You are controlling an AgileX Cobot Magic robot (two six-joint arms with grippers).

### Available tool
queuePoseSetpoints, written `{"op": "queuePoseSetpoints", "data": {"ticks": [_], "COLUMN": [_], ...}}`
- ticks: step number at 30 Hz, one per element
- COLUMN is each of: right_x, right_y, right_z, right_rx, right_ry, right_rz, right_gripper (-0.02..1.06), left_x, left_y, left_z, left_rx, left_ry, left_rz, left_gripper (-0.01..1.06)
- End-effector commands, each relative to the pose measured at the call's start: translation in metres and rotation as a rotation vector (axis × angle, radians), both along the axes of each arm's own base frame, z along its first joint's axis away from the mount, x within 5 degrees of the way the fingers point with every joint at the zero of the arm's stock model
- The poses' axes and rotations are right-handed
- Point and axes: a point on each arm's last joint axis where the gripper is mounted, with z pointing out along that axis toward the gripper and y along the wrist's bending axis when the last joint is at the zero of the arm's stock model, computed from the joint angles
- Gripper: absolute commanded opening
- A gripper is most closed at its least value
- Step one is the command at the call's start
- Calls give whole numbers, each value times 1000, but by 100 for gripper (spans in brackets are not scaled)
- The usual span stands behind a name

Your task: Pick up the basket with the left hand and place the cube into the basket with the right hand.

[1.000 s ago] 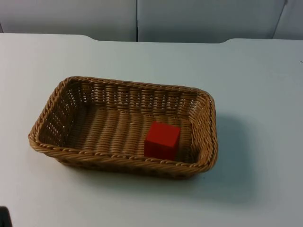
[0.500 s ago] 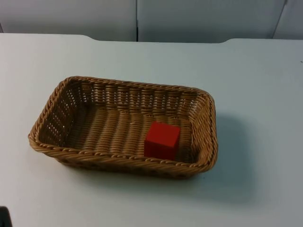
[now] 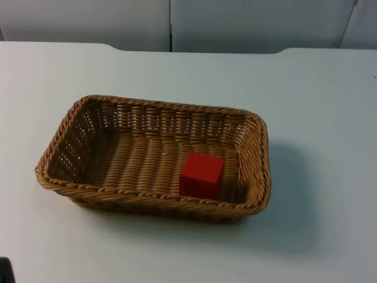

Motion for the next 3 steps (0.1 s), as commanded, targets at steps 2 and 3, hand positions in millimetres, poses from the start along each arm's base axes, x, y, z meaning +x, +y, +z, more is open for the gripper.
{"op": "queuePoseSetpoints", "data": {"ticks": [2, 3], "right_x": [1, 1], "right_y": [1, 1], "right_z": [0, 0], "right_rx": [4, 4], "right_ry": [-8, -8], "right_rz": [-61, -77], "right_gripper": [0, 0], "left_x": [0, 0], "left_y": [0, 0], "left_z": [-1, -1], "left_rx": [-15, -15], "left_ry": [-3, -3], "left_rz": [-8, -8], "left_gripper": [0, 0]}}
